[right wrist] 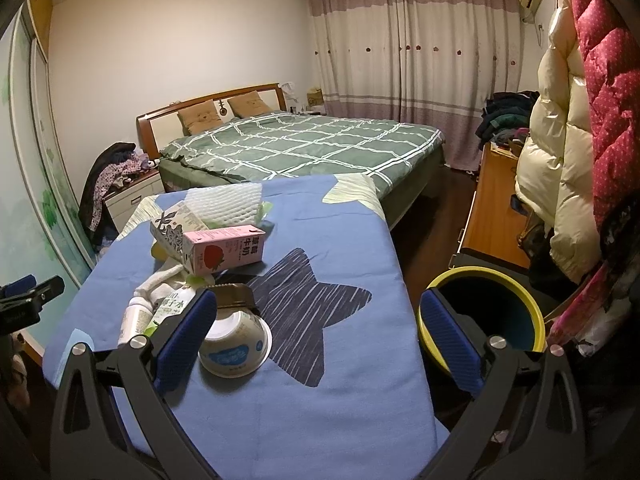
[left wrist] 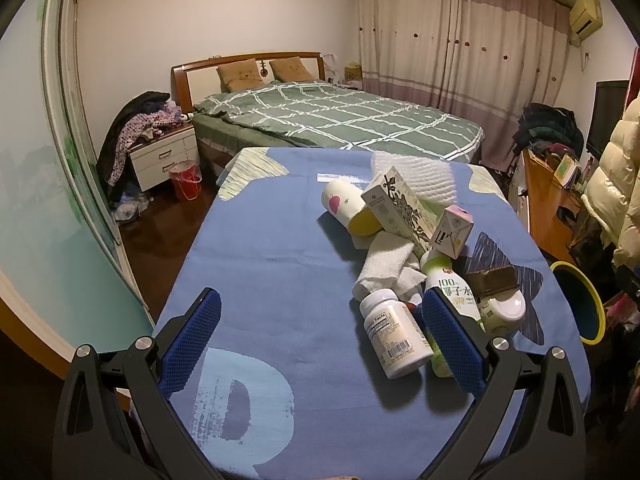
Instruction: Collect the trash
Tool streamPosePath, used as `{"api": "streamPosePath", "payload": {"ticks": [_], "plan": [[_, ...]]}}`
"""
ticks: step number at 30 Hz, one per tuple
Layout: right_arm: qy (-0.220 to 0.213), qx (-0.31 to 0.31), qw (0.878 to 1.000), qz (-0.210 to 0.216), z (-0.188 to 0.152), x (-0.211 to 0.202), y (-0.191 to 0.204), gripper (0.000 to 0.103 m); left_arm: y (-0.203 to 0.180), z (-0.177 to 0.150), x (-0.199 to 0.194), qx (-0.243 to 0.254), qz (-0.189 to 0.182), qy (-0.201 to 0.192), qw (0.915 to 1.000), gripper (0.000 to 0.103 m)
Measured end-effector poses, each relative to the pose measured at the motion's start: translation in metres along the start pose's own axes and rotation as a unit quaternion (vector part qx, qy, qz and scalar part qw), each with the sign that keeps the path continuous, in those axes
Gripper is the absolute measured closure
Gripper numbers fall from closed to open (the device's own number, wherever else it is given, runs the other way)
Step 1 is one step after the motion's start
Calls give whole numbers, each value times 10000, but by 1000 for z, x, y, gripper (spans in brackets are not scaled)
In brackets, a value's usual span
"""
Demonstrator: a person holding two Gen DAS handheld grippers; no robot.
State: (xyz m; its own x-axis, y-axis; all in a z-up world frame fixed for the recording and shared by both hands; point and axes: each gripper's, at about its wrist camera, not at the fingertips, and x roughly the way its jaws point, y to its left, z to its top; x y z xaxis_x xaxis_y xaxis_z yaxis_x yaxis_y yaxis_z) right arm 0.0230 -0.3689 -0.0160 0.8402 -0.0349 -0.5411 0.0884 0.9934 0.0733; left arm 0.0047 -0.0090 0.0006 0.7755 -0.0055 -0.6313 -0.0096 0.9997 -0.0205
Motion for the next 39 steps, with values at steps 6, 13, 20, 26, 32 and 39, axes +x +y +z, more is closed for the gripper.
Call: {"api": "streamPosePath", "payload": {"ticks": [6,13,20,26,32,39], "plan": [[39,29,10000,3,3,6,-3,6,2,-1,3,12,-19,65,10000,4],[103,-6,9999,35,4,13,0,6,3,-1,6,29,-34,107,9999,4],[115,-4,9999,46,3,14,0,6,1,0,8,72,-53,118,9999,4],[209,12,9997,132,-1,23,3,6,-5,5,13,146,-97,81,9998,4],[301,-90,9985,438,3,43,21,6,-4,10,22,97,-49,102,9999,4],[370,-279,9949,900,17,74,55,6,14,12,44,-82,103,236,9996,4]]}}
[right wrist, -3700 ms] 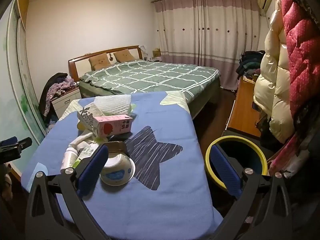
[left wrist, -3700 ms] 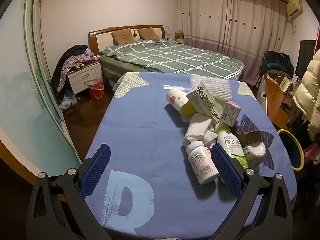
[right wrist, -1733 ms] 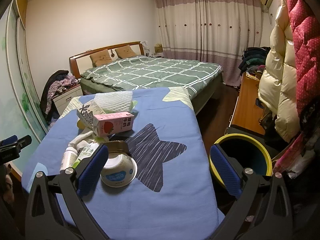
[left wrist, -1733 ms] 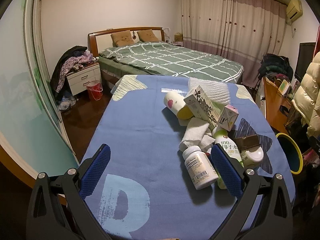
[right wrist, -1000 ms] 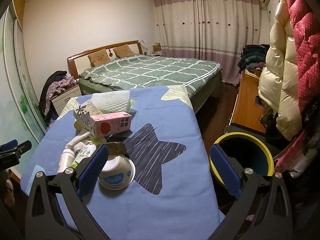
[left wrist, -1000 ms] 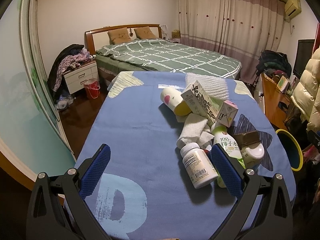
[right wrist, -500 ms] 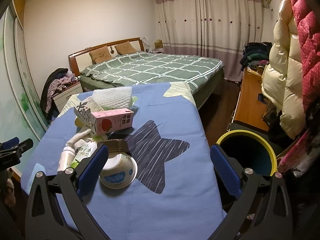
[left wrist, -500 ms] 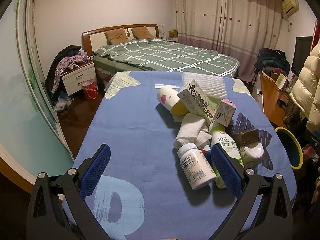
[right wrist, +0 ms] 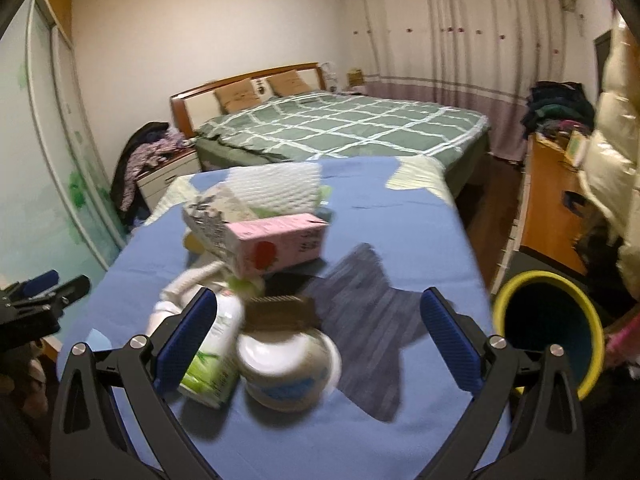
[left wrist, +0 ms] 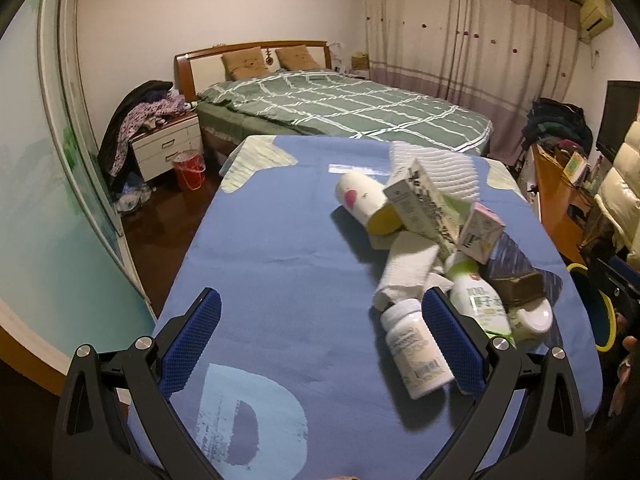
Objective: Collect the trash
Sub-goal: 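Reach the right gripper into the pile and grasp the white towel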
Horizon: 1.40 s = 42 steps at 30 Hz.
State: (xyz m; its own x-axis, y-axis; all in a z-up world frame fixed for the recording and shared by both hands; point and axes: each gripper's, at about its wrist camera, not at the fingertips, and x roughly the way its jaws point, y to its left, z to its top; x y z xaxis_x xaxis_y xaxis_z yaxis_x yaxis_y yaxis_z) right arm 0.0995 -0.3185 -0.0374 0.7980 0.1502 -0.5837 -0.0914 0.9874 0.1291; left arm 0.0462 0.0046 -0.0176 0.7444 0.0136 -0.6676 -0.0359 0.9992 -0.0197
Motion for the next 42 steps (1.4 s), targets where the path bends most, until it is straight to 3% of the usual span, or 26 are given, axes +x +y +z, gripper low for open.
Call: {"api": "streamPosePath", "payload": {"ticks": [12,15,22,32,40,42], "plan": [[284,-444,9977,418,43,68,55,14,23,7,22,-154,265,69,9995,4],[388,-622,9955,600,37,74,75,15,32,7,29,-244,300,116,9992,4],[938,-940,9876,836,15,100,109,42,64,10,29,-566,535,25,9970,4],[1593,-994,9784,866,1,142,128,45,76,6,29,-578,476,25,9972,4],[1837,-983,9724,1046,0,153,127,92,72,4,27,-523,415,47,9978,4],[1726,-984,9735,1137,3,145,128,94,71,3,27,-515,404,55,9978,4]]}}
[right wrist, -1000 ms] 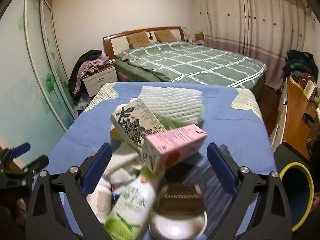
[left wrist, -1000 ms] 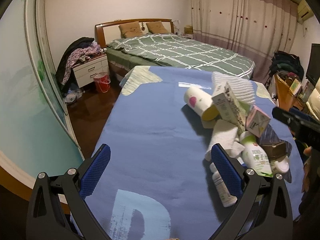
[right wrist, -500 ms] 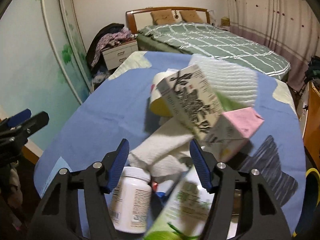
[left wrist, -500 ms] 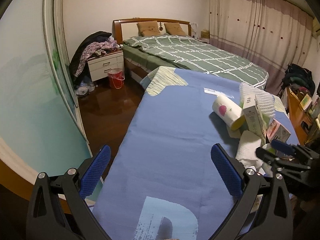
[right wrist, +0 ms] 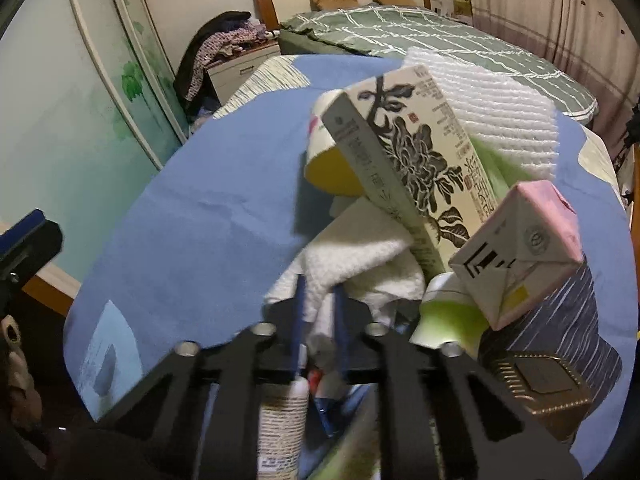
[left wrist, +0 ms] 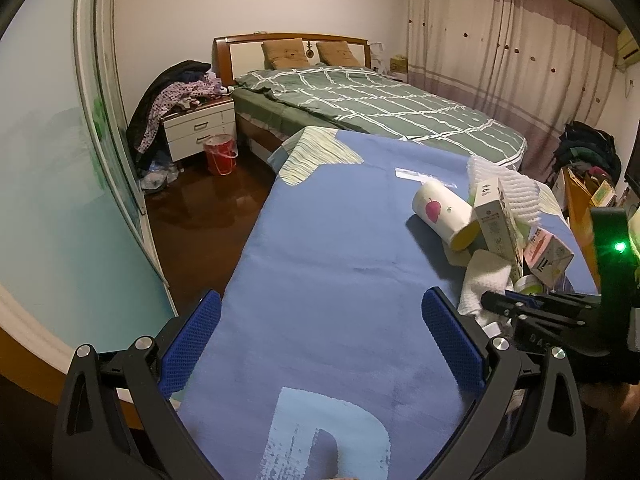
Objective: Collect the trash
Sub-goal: 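Reach the right gripper into the pile and grasp the white towel, then carry the towel with the right gripper to the yellow bin and release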
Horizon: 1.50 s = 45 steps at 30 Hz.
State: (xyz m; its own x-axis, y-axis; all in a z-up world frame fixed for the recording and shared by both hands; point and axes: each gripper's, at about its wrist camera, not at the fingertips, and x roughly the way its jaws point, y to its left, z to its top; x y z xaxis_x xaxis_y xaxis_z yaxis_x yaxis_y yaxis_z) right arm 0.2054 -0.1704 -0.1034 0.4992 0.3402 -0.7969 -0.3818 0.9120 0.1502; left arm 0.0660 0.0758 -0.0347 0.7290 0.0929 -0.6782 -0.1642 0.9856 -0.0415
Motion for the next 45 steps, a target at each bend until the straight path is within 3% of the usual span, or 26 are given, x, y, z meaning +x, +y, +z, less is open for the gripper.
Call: {"api": "streamPosePath", "payload": {"ticks": [8,15,21,28,33,40,45], "plan": [[-790,-122,9961,360,2,-66,10,96,-7,0,-8,70,-17,-54,10000,4],[-1357,-62,9901,363,2,-121,-1,96,-18,-5,-13,185,-94,-49,9998,4],[-1730,170,9846,187,-11,-163,-28,96,-41,-11,-15,399,-318,26,9987,4],[-2032,754,9751,-468,-38,-205,-88,96,-80,-22,-14,720,-651,150,9952,4],[-2025,1414,9618,-1181,-69,-221,-154,96,-101,-30,-6,829,-768,290,9932,4],[-1599,2478,9320,-2107,-120,-215,-259,95,-119,-35,8,916,-738,478,9919,4],[-1079,3138,9146,-2312,-148,-185,-318,94,-126,-38,15,958,-659,566,9916,4]]}}
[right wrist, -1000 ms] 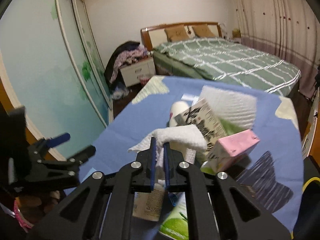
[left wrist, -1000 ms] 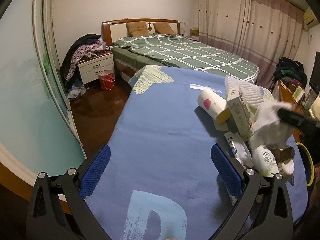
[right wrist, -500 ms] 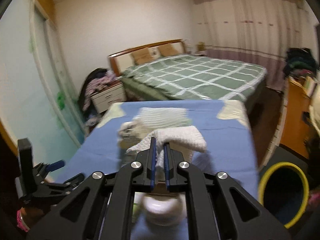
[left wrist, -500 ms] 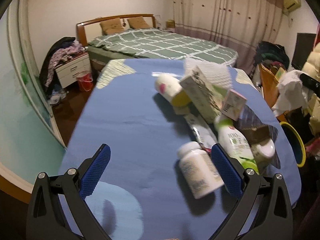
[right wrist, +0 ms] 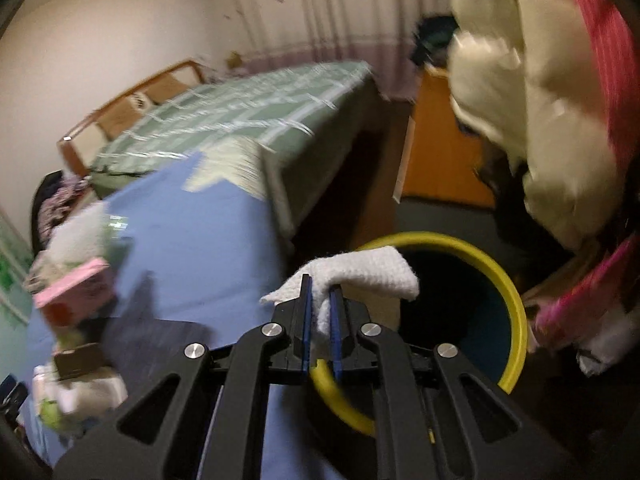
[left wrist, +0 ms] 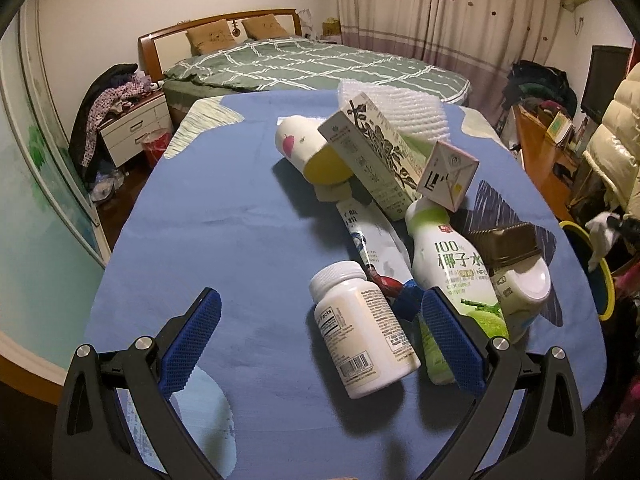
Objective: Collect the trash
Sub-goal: 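Carry the towel with the right gripper to the yellow bin and release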
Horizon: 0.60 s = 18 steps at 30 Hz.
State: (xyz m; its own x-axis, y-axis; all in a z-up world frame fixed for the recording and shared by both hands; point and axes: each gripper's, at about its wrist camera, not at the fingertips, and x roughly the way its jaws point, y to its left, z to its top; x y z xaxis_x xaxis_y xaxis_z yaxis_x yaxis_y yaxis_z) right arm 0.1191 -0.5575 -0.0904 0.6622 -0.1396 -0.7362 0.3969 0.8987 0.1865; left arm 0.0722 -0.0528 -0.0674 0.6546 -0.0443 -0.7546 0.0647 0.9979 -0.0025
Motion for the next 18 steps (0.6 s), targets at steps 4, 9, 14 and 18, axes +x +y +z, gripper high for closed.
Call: {"api": "streamPosePath", "payload": {"ticks": [4,9,14,18], "plan": [[144,258,9991,-288,-13,19,-22,65,-2,-1,4,15,63,55,10000,4],[121,324,9987,-369,-22,18,-24,63,-2,-3,9,21,116,129,9998,4],[82,316,9992,-247,-26,13,-22,58,-3,-13,20,20,106,355,9993,4],[127,292,9994,-168,-27,15,-15,57,-4,-21,27,63,67,485,9988,4]]}}
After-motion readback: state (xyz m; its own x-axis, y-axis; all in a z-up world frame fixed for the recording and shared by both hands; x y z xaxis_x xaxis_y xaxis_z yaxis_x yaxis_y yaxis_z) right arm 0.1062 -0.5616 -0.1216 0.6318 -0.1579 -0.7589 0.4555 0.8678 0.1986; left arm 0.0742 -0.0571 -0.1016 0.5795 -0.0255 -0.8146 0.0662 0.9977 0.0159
